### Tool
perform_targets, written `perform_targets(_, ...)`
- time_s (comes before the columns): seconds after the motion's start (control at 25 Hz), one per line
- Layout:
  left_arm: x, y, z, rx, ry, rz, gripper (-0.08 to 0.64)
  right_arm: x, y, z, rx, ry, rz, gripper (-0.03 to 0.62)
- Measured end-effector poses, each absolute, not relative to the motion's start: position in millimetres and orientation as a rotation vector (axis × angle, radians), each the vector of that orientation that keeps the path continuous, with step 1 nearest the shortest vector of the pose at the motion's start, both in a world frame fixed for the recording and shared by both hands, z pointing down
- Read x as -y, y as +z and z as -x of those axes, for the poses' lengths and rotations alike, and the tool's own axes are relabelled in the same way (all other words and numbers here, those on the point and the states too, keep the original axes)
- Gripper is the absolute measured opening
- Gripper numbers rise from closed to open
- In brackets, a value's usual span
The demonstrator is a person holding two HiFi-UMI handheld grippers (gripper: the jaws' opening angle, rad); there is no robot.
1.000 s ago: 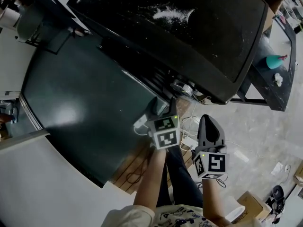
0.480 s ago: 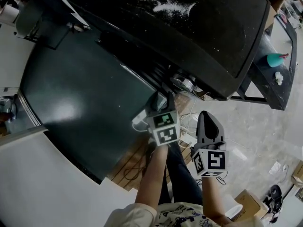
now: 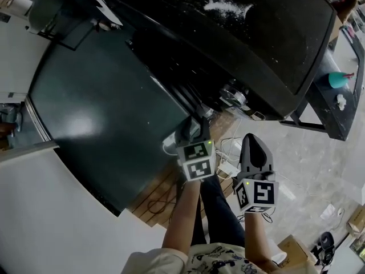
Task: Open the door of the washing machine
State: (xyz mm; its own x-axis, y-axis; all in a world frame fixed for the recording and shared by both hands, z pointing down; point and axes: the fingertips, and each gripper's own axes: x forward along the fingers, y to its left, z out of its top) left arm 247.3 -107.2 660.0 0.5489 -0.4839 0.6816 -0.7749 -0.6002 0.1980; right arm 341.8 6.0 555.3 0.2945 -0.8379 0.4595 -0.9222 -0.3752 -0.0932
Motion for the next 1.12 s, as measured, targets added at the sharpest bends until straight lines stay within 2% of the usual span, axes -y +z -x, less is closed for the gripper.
perform_targets(0.56,101,662,-175,1.140,0.748,-2.205,0.101,38,550,-280,1.857,0.611,-2.189,0.020)
perform_targets(1.12,120,665,-61,1.419,0.734,-2.048,0.066,76,540,-216,2.078,0.551,-1.977,0.020)
